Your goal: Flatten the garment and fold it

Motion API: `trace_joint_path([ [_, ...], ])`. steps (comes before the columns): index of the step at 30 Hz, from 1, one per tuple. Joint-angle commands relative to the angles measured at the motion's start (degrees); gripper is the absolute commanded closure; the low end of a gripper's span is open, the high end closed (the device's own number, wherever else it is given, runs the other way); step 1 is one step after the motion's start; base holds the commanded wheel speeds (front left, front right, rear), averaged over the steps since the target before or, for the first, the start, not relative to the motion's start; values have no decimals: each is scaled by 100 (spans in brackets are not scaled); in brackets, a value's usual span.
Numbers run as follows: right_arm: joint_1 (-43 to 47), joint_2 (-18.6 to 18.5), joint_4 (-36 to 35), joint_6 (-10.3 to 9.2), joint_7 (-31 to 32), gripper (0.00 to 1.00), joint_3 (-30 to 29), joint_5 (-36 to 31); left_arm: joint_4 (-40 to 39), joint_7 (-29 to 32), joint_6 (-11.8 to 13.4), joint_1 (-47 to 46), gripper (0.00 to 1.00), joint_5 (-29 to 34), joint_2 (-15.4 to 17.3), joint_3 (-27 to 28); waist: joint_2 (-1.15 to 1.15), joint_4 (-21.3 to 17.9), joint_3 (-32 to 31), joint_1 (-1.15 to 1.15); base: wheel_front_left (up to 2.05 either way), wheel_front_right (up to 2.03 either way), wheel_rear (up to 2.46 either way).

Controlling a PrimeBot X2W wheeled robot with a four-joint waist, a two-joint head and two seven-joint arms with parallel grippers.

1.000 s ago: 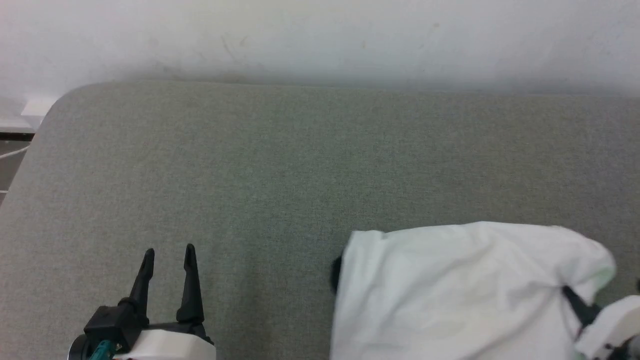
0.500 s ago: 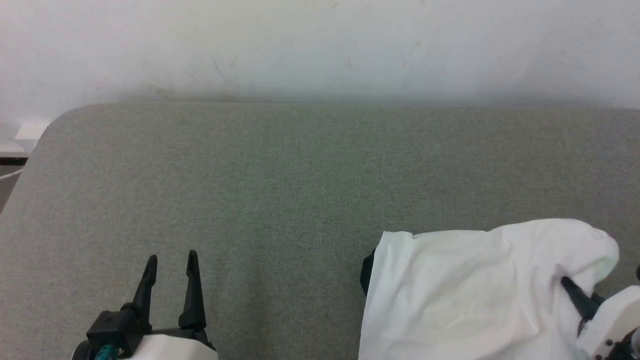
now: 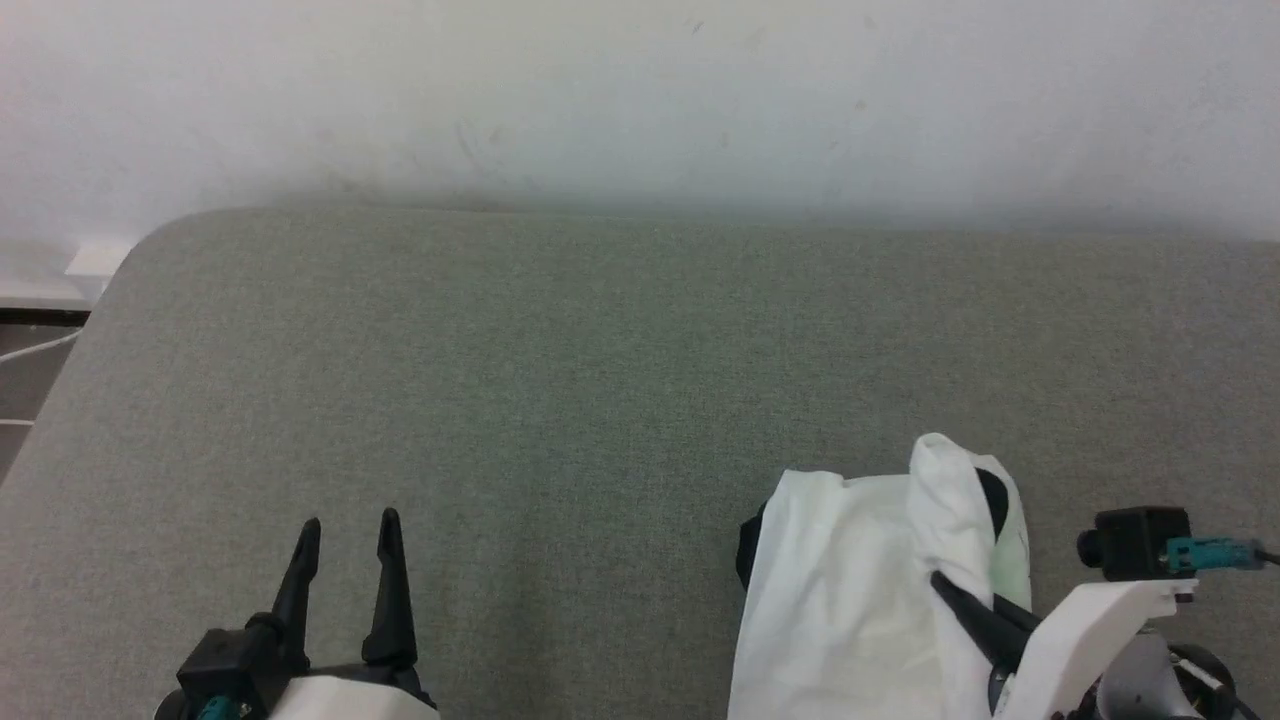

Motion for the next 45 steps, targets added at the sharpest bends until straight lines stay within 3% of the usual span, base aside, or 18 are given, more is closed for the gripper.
trace_joint_path([
  [1,-30,25,29,-4,-49,100,60,-19,13,-27,33,32,0,-22,-11,-16,0,78,14,0,0,0,0],
  [21,-877,103,1950,-4,-1253,100,1549,90,144,-27,26,-113,0,-81,-11,-166,0,548,203,0,0,0,0],
  [22,-921,103,2032,-4,-1314,0,1605,48,157,-27,25,-118,0,-83,-11,-173,0,549,206,0,0,0,0],
  [31,-1131,103,1874,-4,-1522,0,2444,344,280,-27,19,-97,0,-77,-12,-163,0,419,34,0,0,0,0],
  [36,-1376,93,1566,-4,-1606,0,2389,185,286,-27,-29,-63,0,-51,-12,-103,0,236,-112,0,0,0,0],
  [40,-1747,-230,1330,-4,-2032,0,2197,-350,239,-27,-70,-69,0,-25,-12,-60,0,110,-158,0,0,0,0],
  [45,-2319,-1096,1151,-4,-2983,0,1929,-1378,106,-27,-115,-138,0,21,-12,-38,0,-99,-153,0,0,0,0],
])
